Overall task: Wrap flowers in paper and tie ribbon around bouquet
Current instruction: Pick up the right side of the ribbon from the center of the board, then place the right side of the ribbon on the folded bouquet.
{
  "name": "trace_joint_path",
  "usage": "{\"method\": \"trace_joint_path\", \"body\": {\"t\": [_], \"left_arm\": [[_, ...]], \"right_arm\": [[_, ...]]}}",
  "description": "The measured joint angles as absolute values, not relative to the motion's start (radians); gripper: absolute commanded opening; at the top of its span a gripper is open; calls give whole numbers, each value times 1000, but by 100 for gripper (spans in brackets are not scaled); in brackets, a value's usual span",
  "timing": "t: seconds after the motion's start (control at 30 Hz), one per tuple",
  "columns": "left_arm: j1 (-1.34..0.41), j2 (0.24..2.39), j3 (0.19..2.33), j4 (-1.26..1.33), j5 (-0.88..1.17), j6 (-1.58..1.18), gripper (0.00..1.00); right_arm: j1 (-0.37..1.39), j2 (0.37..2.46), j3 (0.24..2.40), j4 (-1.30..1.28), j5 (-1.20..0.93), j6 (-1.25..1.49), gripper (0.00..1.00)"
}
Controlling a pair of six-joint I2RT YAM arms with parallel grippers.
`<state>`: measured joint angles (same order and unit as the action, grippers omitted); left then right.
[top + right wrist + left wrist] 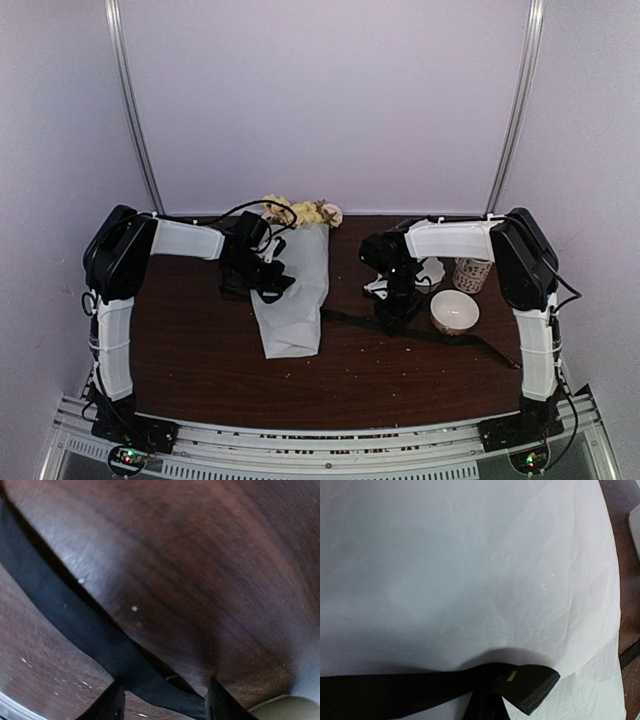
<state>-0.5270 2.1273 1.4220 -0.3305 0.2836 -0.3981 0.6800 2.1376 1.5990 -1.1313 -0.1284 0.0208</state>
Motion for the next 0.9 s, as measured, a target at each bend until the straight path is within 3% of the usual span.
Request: {"method": "trace_joint_path", "body": {"t": [0.1, 0.37, 0.6, 0.77, 0.9], "left_arm": [[-527, 2127, 1422, -331, 279, -395, 0], [-524, 2126, 1422, -333, 269, -380, 0], [-518, 2112, 1401, -329, 267, -374, 0], [-515, 2096, 1375, -317, 267, -372, 0], [-507, 2069, 1337, -308, 271, -372, 0]], "right_arm": [[685, 2134, 1588, -1137, -138, 17, 0], [709, 2075, 1547, -1100, -252, 29, 0], [714, 1801, 1628, -1023, -444, 47, 0], [715, 1761, 1757, -656, -612, 195, 0], [724, 1884, 1787, -272, -681, 435, 0]]}}
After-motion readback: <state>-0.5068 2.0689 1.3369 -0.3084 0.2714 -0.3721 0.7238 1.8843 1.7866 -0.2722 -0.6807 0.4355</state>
